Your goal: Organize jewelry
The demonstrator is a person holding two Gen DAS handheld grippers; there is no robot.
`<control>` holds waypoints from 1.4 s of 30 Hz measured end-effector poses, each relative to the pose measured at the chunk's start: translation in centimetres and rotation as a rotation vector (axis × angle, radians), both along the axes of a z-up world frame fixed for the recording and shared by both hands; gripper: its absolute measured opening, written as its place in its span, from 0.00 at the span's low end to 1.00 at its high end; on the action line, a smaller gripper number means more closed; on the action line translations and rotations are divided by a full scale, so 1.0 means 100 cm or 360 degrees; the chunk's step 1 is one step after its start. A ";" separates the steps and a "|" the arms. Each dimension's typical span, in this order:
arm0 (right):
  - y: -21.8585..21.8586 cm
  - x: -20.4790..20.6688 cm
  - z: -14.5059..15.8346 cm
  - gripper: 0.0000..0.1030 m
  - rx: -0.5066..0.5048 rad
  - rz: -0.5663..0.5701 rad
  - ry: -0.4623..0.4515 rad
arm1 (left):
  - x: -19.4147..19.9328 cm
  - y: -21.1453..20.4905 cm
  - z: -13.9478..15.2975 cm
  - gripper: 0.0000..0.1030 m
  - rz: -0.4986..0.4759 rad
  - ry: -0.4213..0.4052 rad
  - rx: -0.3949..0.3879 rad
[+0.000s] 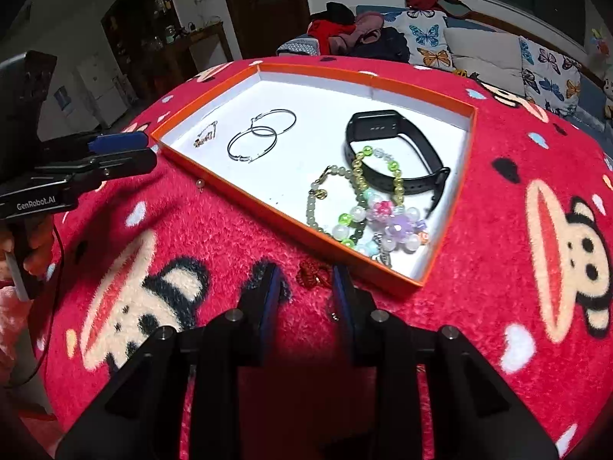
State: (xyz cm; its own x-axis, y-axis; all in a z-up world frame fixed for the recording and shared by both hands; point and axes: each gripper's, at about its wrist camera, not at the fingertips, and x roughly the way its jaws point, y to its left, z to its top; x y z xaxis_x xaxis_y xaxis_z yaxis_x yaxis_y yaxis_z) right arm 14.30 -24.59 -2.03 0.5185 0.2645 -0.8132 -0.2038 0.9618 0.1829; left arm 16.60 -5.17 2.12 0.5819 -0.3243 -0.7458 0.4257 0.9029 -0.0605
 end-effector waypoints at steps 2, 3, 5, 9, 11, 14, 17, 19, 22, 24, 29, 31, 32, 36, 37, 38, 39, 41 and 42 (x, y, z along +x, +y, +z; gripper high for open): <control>0.005 -0.002 0.002 0.29 0.0012 0.0041 -0.0001 | -0.002 0.002 -0.002 0.58 0.0003 0.0006 -0.0004; 0.007 -0.004 0.003 0.29 0.0011 0.0062 -0.0006 | -0.003 0.002 -0.002 0.58 0.0001 0.0009 -0.0007; 0.011 -0.007 0.006 0.29 0.0009 0.0085 -0.0018 | -0.004 0.002 -0.004 0.58 -0.0009 0.0011 -0.0008; 0.011 -0.007 0.007 0.29 -0.0032 0.0076 -0.0021 | -0.008 -0.003 -0.008 0.58 -0.0052 0.0014 -0.0012; 0.010 -0.005 0.004 0.29 -0.0063 0.0051 -0.0006 | -0.009 -0.007 -0.010 0.58 -0.0077 0.0019 -0.0005; 0.009 -0.003 0.002 0.29 -0.0053 0.0040 0.0014 | -0.008 -0.013 -0.012 0.58 -0.0113 0.0023 0.0005; 0.011 -0.001 -0.001 0.28 -0.0072 0.0035 0.0028 | -0.004 -0.021 -0.018 0.58 -0.0147 0.0046 0.0013; 0.013 -0.001 -0.001 0.25 -0.0088 0.0040 0.0020 | 0.000 -0.026 -0.022 0.58 -0.0162 0.0061 0.0015; 0.015 -0.001 0.000 0.19 -0.0112 0.0044 0.0013 | 0.007 -0.031 -0.029 0.57 -0.0175 0.0078 0.0022; 0.013 -0.003 0.001 0.18 -0.0099 0.0041 0.0007 | 0.011 -0.034 -0.034 0.50 -0.0182 0.0086 0.0027; 0.009 -0.009 0.003 0.18 -0.0066 0.0034 -0.0005 | 0.021 -0.037 -0.045 0.38 -0.0182 0.0123 0.0033; 0.007 -0.012 0.005 0.18 -0.0060 0.0035 -0.0011 | 0.022 -0.038 -0.047 0.36 -0.0167 0.0120 0.0033; 0.006 -0.013 0.006 0.18 -0.0056 0.0037 -0.0015 | 0.022 -0.038 -0.047 0.36 -0.0154 0.0120 0.0027; 0.007 -0.014 0.005 0.18 -0.0046 0.0041 -0.0017 | 0.025 -0.040 -0.048 0.36 -0.0094 0.0156 -0.0028; 0.006 -0.013 0.005 0.18 -0.0038 0.0039 -0.0016 | 0.026 -0.041 -0.048 0.36 -0.0073 0.0164 -0.0046; 0.006 -0.013 0.005 0.18 -0.0031 0.0037 -0.0017 | 0.027 -0.042 -0.048 0.34 -0.0043 0.0169 -0.0053; 0.005 -0.012 0.005 0.18 -0.0028 0.0036 -0.0017 | 0.028 -0.042 -0.048 0.32 -0.0020 0.0175 -0.0055; 0.005 -0.012 0.004 0.18 -0.0018 0.0038 -0.0016 | 0.030 -0.042 -0.048 0.32 0.0049 0.0190 -0.0082; 0.005 -0.012 0.004 0.18 -0.0015 0.0040 -0.0016 | 0.030 -0.041 -0.048 0.30 0.0079 0.0196 -0.0089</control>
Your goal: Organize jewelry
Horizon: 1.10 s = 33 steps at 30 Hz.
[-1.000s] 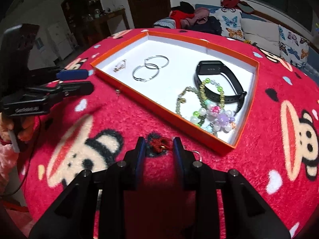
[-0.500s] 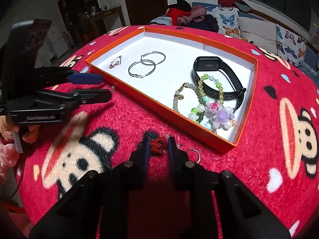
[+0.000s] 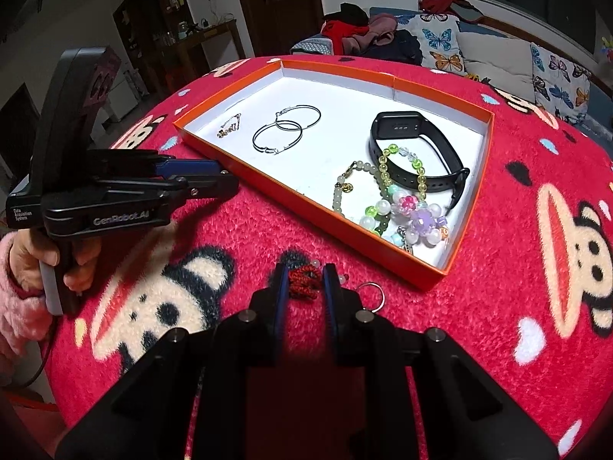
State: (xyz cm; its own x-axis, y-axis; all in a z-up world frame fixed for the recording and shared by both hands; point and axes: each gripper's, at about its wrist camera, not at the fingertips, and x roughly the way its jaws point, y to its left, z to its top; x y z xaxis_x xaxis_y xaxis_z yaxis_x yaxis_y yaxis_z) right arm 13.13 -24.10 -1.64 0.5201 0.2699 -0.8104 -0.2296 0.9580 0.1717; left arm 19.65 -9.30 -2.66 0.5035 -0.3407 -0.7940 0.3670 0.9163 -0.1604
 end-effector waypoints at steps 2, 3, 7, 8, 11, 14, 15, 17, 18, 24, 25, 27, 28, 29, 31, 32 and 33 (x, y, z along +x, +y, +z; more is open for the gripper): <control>0.000 0.000 -0.001 0.18 0.0011 0.0006 0.0000 | 0.000 -0.001 0.000 0.26 0.0055 -0.0002 0.0011; 0.000 0.000 -0.001 0.18 0.0013 0.0009 -0.0001 | -0.001 -0.001 -0.001 0.24 0.0072 -0.0007 0.0020; -0.001 0.000 -0.001 0.18 0.0027 0.0015 -0.0006 | -0.004 -0.007 -0.002 0.18 0.0121 -0.0052 0.0092; -0.001 0.000 -0.001 0.18 0.0028 0.0015 -0.0007 | -0.005 -0.009 -0.002 0.14 0.0128 -0.0067 0.0118; -0.001 -0.001 0.001 0.18 0.0029 0.0016 -0.0016 | -0.006 -0.009 -0.002 0.08 0.0124 -0.0082 0.0132; -0.002 -0.004 0.006 0.18 0.0035 0.0024 -0.0037 | -0.007 -0.001 0.001 0.07 0.0113 -0.0068 0.0094; -0.002 -0.005 0.008 0.18 0.0040 0.0029 -0.0042 | -0.009 0.002 0.004 0.07 0.0109 -0.0071 0.0084; -0.002 -0.008 0.014 0.18 0.0063 0.0042 -0.0053 | -0.012 0.008 0.011 0.07 0.0089 -0.0086 0.0045; -0.002 -0.008 0.017 0.18 0.0071 0.0047 -0.0062 | -0.014 0.009 0.015 0.07 0.0083 -0.0094 0.0035; -0.003 -0.003 0.046 0.18 0.0149 0.0045 -0.0168 | -0.009 0.027 0.046 0.07 0.0085 -0.0143 -0.0070; -0.003 0.001 0.051 0.18 0.0151 0.0039 -0.0198 | -0.007 0.029 0.050 0.07 0.0084 -0.0147 -0.0081; -0.002 0.010 0.056 0.18 0.0157 0.0024 -0.0234 | 0.002 0.031 0.058 0.07 0.0079 -0.0169 -0.0095; -0.002 0.017 0.059 0.18 0.0173 0.0019 -0.0248 | 0.006 0.031 0.059 0.07 0.0069 -0.0178 -0.0096; -0.001 0.022 0.060 0.18 0.0177 0.0014 -0.0261 | 0.012 0.031 0.060 0.07 0.0055 -0.0183 -0.0096; 0.001 0.034 0.059 0.18 0.0174 0.0009 -0.0273 | 0.024 0.029 0.059 0.07 0.0037 -0.0169 -0.0094; 0.003 0.040 0.057 0.18 0.0174 0.0008 -0.0272 | 0.031 0.026 0.056 0.07 0.0011 -0.0151 -0.0100; 0.002 0.045 0.054 0.18 0.0168 0.0005 -0.0268 | 0.035 0.026 0.052 0.07 0.0011 -0.0143 -0.0090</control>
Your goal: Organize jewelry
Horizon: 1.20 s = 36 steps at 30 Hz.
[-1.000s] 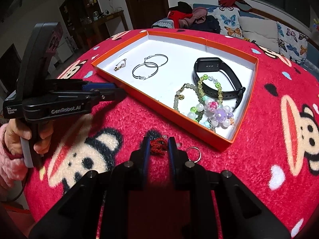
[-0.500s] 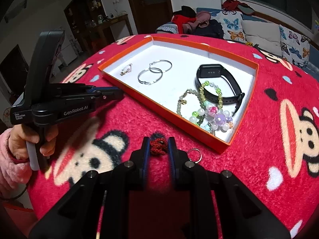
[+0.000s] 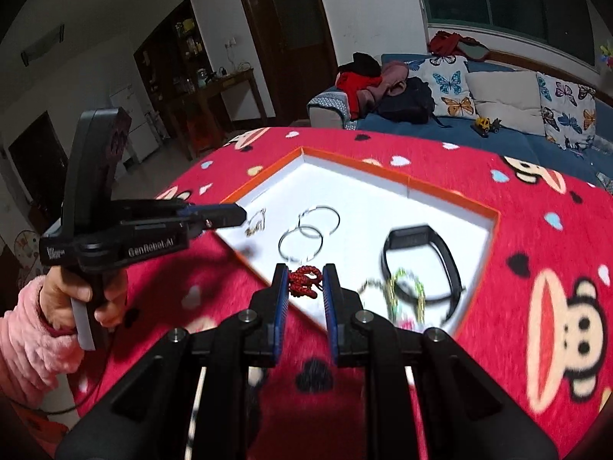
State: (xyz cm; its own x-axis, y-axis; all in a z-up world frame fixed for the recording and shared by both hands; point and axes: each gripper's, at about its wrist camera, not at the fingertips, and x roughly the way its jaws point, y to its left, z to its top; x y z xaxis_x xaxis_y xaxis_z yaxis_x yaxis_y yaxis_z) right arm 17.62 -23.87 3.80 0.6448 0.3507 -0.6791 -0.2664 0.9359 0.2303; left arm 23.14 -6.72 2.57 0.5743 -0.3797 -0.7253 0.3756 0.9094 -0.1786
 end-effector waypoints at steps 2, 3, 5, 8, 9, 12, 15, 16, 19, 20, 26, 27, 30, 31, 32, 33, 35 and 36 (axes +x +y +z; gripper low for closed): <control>0.003 0.013 -0.010 0.18 -0.0020 -0.0012 0.0031 | 0.009 -0.003 -0.010 0.07 -0.0018 0.0026 0.0027; 0.003 0.016 -0.013 0.18 -0.0023 -0.0016 0.0045 | 0.013 -0.005 -0.015 0.07 -0.0024 0.0044 0.0041; 0.005 0.024 -0.024 0.18 -0.0031 -0.0018 0.0087 | 0.020 -0.006 -0.026 0.07 -0.0032 0.0071 0.0059; 0.008 0.030 -0.034 0.18 -0.0032 -0.0008 0.0133 | 0.025 -0.006 -0.035 0.07 -0.0037 0.0092 0.0070; 0.008 0.031 -0.036 0.18 -0.0038 -0.0007 0.0140 | 0.026 -0.006 -0.037 0.07 -0.0035 0.0092 0.0074; 0.010 0.035 -0.042 0.19 -0.0038 -0.0004 0.0170 | 0.028 -0.006 -0.040 0.07 -0.0025 0.0087 0.0084; 0.011 0.038 -0.046 0.20 -0.0042 -0.0006 0.0191 | 0.028 -0.008 -0.042 0.08 -0.0034 0.0092 0.0102; 0.011 0.038 -0.047 0.20 -0.0044 -0.0004 0.0198 | 0.028 -0.008 -0.043 0.08 -0.0039 0.0095 0.0112; 0.012 0.039 -0.047 0.28 -0.0040 0.0006 0.0204 | 0.028 -0.012 -0.045 0.09 -0.0051 0.0107 0.0132; 0.012 0.038 -0.046 0.32 -0.0038 0.0011 0.0200 | 0.028 -0.013 -0.046 0.09 -0.0062 0.0109 0.0131; 0.002 0.025 -0.029 0.41 -0.0050 -0.0017 0.0143 | 0.020 -0.014 -0.040 0.10 -0.0061 0.0082 0.0160; -0.002 0.019 -0.024 0.41 -0.0060 -0.0031 0.0130 | 0.018 -0.014 -0.038 0.10 -0.0061 0.0072 0.0158; -0.015 -0.003 -0.013 0.41 -0.0092 -0.0065 0.0115 | 0.009 -0.010 -0.028 0.10 -0.0055 0.0044 0.0140; -0.020 -0.012 -0.011 0.41 -0.0099 -0.0075 0.0124 | 0.006 -0.009 -0.025 0.10 -0.0056 0.0042 0.0130; -0.023 -0.021 -0.010 0.41 -0.0107 -0.0086 0.0133 | 0.003 -0.008 -0.023 0.10 -0.0057 0.0043 0.0118; -0.026 -0.029 -0.009 0.41 -0.0114 -0.0093 0.0142 | -0.002 -0.008 -0.021 0.10 -0.0058 0.0044 0.0110; -0.029 -0.045 -0.013 0.40 -0.0136 -0.0100 0.0170 | -0.011 -0.007 -0.018 0.10 -0.0067 0.0043 0.0102; -0.029 -0.050 -0.015 0.38 -0.0147 -0.0102 0.0183 | -0.016 -0.007 -0.016 0.10 -0.0074 0.0045 0.0102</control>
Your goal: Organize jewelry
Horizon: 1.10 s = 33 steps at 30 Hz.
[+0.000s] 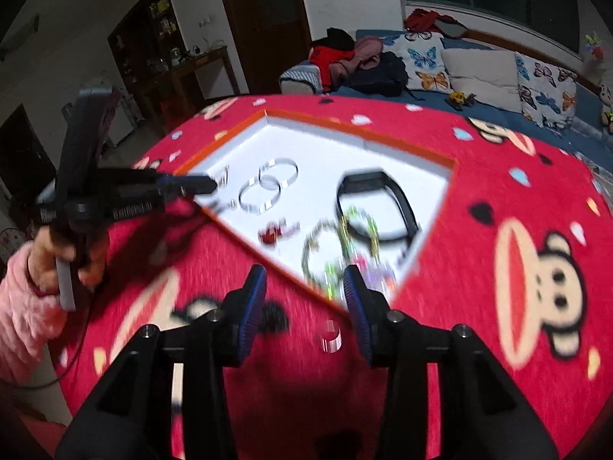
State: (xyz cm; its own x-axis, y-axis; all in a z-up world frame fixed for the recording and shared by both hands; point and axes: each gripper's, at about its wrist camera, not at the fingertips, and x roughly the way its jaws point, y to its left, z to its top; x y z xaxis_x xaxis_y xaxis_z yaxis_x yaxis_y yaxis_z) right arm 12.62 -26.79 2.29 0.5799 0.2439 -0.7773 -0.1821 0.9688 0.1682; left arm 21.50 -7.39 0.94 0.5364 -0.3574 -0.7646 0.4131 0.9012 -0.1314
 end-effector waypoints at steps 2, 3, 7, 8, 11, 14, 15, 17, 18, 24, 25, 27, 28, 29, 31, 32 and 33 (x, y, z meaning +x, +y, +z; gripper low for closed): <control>0.000 -0.011 -0.009 0.36 -0.0015 -0.0003 0.0052 | -0.010 0.000 0.001 0.10 -0.0009 0.0003 0.0011; 0.000 -0.015 -0.014 0.33 -0.0021 -0.0004 0.0068 | -0.014 0.000 0.002 0.10 -0.0012 0.0005 0.0014; -0.004 -0.020 -0.030 0.28 -0.0027 -0.0032 0.0129 | -0.032 0.005 0.005 0.10 -0.0017 0.0014 0.0019; -0.006 -0.019 -0.034 0.28 -0.0014 -0.0046 0.0138 | -0.035 0.008 0.006 0.10 -0.0013 0.0014 0.0016; -0.010 -0.013 -0.037 0.28 0.0004 -0.0068 0.0142 | -0.045 0.017 0.008 0.10 0.0007 0.0017 0.0012; -0.008 -0.007 -0.040 0.28 -0.0015 -0.0065 0.0141 | -0.050 0.022 0.007 0.10 0.0015 0.0031 0.0012; -0.007 -0.006 -0.039 0.28 -0.0017 -0.0067 0.0142 | -0.053 0.022 0.006 0.10 0.0008 0.0041 0.0008; -0.011 -0.010 -0.036 0.28 0.0001 -0.0076 0.0137 | -0.057 0.019 0.004 0.10 -0.0022 0.0055 0.0007; -0.014 -0.013 -0.034 0.28 -0.0010 -0.0083 0.0131 | -0.061 0.015 0.002 0.10 -0.0049 0.0057 0.0012; -0.035 -0.029 -0.030 0.28 -0.0093 -0.0185 0.0117 | -0.073 -0.025 -0.005 0.10 -0.0230 0.0099 0.0007; -0.038 -0.032 -0.029 0.28 -0.0117 -0.0190 0.0111 | -0.074 -0.032 -0.005 0.10 -0.0258 0.0105 0.0006; -0.044 -0.033 -0.032 0.28 -0.0132 -0.0188 0.0119 | -0.079 -0.049 -0.008 0.10 -0.0330 0.0126 -0.0010; -0.046 -0.033 -0.033 0.26 -0.0139 -0.0184 0.0126 | -0.080 -0.058 -0.010 0.10 -0.0366 0.0137 -0.0013; -0.047 -0.033 -0.036 0.25 -0.0144 -0.0173 0.0137 | -0.082 -0.066 -0.012 0.10 -0.0394 0.0143 -0.0009; -0.049 -0.033 -0.041 0.20 -0.0136 -0.0161 0.0148 | -0.084 -0.082 -0.016 0.10 -0.0439 0.0151 0.0007; -0.049 -0.033 -0.042 0.18 -0.0130 -0.0154 0.0152 | -0.085 -0.091 -0.019 0.10 -0.0470 0.0165 0.0011; -0.049 -0.032 -0.044 0.17 -0.0131 -0.0145 0.0151 | -0.084 -0.098 -0.022 0.10 -0.0486 0.0174 0.0013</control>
